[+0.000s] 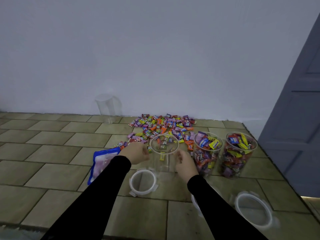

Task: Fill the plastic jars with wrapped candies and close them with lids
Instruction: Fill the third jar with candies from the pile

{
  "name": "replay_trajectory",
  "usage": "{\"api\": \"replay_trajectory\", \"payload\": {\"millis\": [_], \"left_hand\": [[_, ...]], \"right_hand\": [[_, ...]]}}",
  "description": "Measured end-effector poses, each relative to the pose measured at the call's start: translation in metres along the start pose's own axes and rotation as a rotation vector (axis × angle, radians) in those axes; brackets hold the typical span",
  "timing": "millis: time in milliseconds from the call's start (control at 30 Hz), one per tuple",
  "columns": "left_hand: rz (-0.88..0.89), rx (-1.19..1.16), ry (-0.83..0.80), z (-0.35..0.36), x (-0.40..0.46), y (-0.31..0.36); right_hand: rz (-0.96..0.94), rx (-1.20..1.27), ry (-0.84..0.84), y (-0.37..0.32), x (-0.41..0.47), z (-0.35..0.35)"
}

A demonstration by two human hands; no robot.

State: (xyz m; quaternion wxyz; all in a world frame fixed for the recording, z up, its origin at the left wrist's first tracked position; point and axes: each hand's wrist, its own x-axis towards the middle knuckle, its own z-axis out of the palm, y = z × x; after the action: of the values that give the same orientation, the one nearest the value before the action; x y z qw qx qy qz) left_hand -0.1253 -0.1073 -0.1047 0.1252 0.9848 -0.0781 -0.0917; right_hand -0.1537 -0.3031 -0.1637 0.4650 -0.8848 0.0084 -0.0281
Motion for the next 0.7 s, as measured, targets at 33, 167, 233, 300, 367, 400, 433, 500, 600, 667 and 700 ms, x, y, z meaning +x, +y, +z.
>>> {"api": "replay_trajectory", "payload": {"millis": [33, 167, 233, 300, 367, 400, 433, 500, 600, 667, 700], "left_hand": [[0.019, -0.013, 0.041, 0.002, 0.005, 0.001], [0.089, -0.093, 0.161, 0.007, 0.025, 0.002], [0.131, -0.121, 0.184, 0.013, 0.039, -0.003], [0.178, -0.05, 0.163, 0.023, 0.055, -0.009], [0.219, -0.032, 0.156, 0.03, 0.07, -0.015], [0.235, -0.051, 0.155, 0.032, 0.073, -0.015], [0.245, -0.071, 0.148, 0.031, 0.074, -0.013], [0.251, -0.072, 0.071, 0.029, 0.078, -0.011], [0.294, 0.097, -0.041, 0.03, 0.092, -0.008], [0.328, 0.141, -0.048, 0.04, 0.107, -0.008], [0.342, 0.156, -0.045, 0.046, 0.114, -0.009]], "right_hand": [[-0.007, 0.0, 0.008, 0.001, 0.003, 0.002], [0.047, 0.041, 0.006, 0.009, 0.013, 0.009], [0.063, 0.06, 0.017, 0.013, 0.018, 0.012], [0.058, 0.061, 0.047, 0.012, 0.024, 0.015], [0.039, 0.067, 0.098, 0.007, 0.033, 0.015], [0.031, 0.09, 0.12, 0.004, 0.037, 0.015], [0.037, 0.146, 0.144, -0.001, 0.041, 0.014], [0.088, 0.255, 0.229, -0.01, 0.051, 0.013], [0.099, 0.144, 0.328, -0.014, 0.062, 0.013], [0.15, -0.006, 0.334, -0.008, 0.075, 0.015], [0.203, -0.163, 0.316, -0.003, 0.081, 0.018]]}}
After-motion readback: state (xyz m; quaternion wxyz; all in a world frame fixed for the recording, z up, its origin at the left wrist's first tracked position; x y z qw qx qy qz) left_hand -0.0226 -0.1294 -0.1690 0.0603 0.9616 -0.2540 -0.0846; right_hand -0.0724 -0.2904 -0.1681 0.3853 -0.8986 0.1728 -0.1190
